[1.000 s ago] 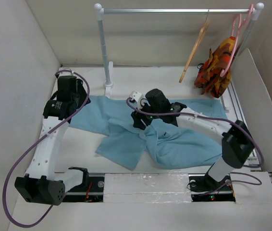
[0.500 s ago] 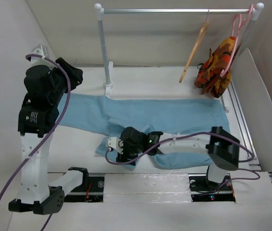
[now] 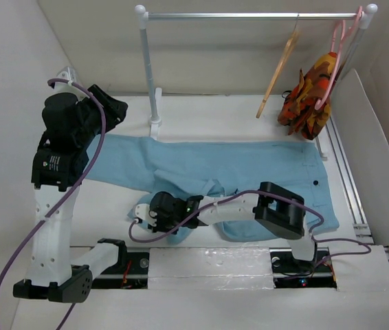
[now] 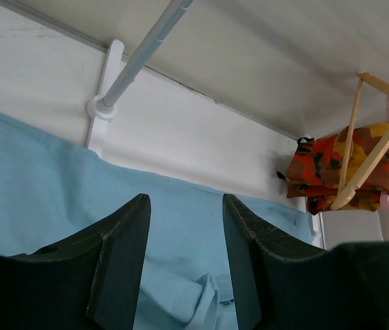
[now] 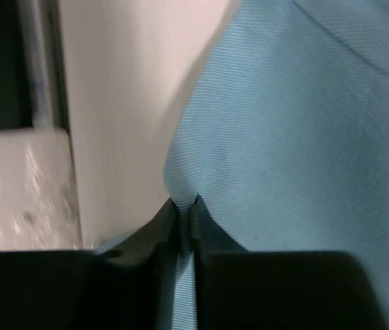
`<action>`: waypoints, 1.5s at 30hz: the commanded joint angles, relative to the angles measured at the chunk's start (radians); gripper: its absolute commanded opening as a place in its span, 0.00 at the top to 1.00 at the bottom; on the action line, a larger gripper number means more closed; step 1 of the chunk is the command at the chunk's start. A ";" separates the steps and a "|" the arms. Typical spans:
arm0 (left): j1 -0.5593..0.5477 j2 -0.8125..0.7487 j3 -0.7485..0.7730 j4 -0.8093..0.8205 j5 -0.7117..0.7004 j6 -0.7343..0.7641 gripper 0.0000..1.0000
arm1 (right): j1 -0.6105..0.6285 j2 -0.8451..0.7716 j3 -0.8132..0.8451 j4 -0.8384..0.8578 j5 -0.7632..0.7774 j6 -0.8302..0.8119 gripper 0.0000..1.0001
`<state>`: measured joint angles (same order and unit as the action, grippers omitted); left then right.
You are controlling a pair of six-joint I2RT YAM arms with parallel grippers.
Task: Place the trousers on the hanger
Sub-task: Fold the trousers
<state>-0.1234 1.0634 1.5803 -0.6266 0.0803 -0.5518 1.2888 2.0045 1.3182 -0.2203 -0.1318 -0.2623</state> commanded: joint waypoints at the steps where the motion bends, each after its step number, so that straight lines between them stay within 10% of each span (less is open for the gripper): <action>1: 0.001 -0.016 0.023 0.050 0.021 -0.004 0.58 | 0.027 0.164 -0.002 -0.019 -0.034 0.053 0.93; 9: 0.001 0.012 0.167 0.010 -0.040 0.016 0.58 | -0.019 0.233 0.449 0.267 -0.376 0.135 1.00; 14: -0.008 0.038 0.277 -0.008 -0.070 0.012 0.58 | -0.098 0.486 0.846 0.563 -0.505 0.553 0.99; 20: -0.009 0.050 0.311 -0.033 -0.163 0.009 0.57 | -0.098 0.668 0.964 0.950 -0.485 0.902 0.25; 29: -0.009 0.040 0.102 -0.033 -0.229 0.067 0.53 | -0.230 0.065 0.244 0.949 -0.470 0.658 0.32; 35: -0.009 0.030 -0.308 0.167 -0.010 0.055 0.53 | -0.299 -0.413 -0.301 0.595 -0.266 0.370 1.00; 42: -0.187 0.270 -0.406 0.306 -0.032 0.042 0.52 | -0.637 -1.100 -0.680 0.114 0.018 0.357 0.97; 44: -0.246 0.337 -0.376 0.303 -0.042 0.035 0.51 | -0.756 -1.214 -0.704 -0.017 0.098 0.348 0.81; 45: -0.266 0.393 -0.368 0.317 -0.027 0.021 0.50 | -0.817 -1.260 -0.711 -0.104 0.119 0.338 0.57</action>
<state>-0.3172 1.4044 1.1511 -0.4004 0.0513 -0.5159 0.5831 0.8486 0.6250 -0.0216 -0.1734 0.1238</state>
